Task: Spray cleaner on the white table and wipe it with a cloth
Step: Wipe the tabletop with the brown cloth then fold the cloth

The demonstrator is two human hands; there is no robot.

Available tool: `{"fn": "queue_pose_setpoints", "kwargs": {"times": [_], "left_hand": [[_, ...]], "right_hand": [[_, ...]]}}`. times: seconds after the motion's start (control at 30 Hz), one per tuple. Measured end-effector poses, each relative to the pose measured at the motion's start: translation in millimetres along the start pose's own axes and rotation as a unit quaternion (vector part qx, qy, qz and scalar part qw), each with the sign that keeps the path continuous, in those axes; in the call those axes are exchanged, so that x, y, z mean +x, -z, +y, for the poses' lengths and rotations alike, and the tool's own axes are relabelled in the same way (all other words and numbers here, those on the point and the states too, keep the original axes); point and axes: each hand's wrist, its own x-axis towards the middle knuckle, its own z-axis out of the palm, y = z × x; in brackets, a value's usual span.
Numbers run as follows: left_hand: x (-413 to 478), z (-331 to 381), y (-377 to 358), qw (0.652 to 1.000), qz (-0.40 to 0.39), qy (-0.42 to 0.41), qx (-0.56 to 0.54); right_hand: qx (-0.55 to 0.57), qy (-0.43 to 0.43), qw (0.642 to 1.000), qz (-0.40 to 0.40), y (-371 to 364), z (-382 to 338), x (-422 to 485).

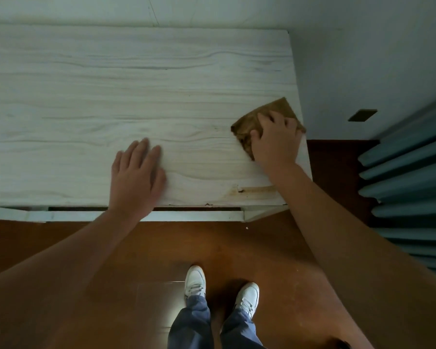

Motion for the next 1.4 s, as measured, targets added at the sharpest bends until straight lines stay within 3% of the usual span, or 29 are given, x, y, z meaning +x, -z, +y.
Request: {"fn": "queue_pose_setpoints", "kwargs": {"times": [0.2,0.37,0.67,0.9,1.07,1.2,1.4], "left_hand": [[-2.9,-0.2,0.5,1.000,-0.002,0.006,-0.006],[-1.0,-1.6,1.4,1.000,-0.011,0.013,-0.001],[-0.1,2.3,1.0,1.000,-0.012,0.021,-0.006],[0.0,27.5,8.9,0.999,0.000,0.033,-0.019],[16.3,65.2,2.1,1.000,-0.009,0.000,-0.028],[21.3,72.3,-9.0,1.000,-0.010,-0.008,-0.023],[20.3,74.6,-8.1,1.000,-0.008,-0.005,-0.024]], "right_hand": [[0.030,0.173,0.984,-0.031,-13.4,-49.8,-72.2],[0.047,0.288,0.954,-0.071,-6.2,-12.4,-105.1],[0.047,0.235,0.969,-0.058,28.3,115.0,-110.5],[0.088,0.203,0.975,-0.026,10.0,62.3,-111.8],[0.083,0.295,0.950,-0.053,-7.0,5.0,-119.4],[0.090,0.321,0.940,-0.067,-1.0,37.8,-108.7],[0.115,0.235,0.964,-0.049,22.8,120.2,-100.0]]}}
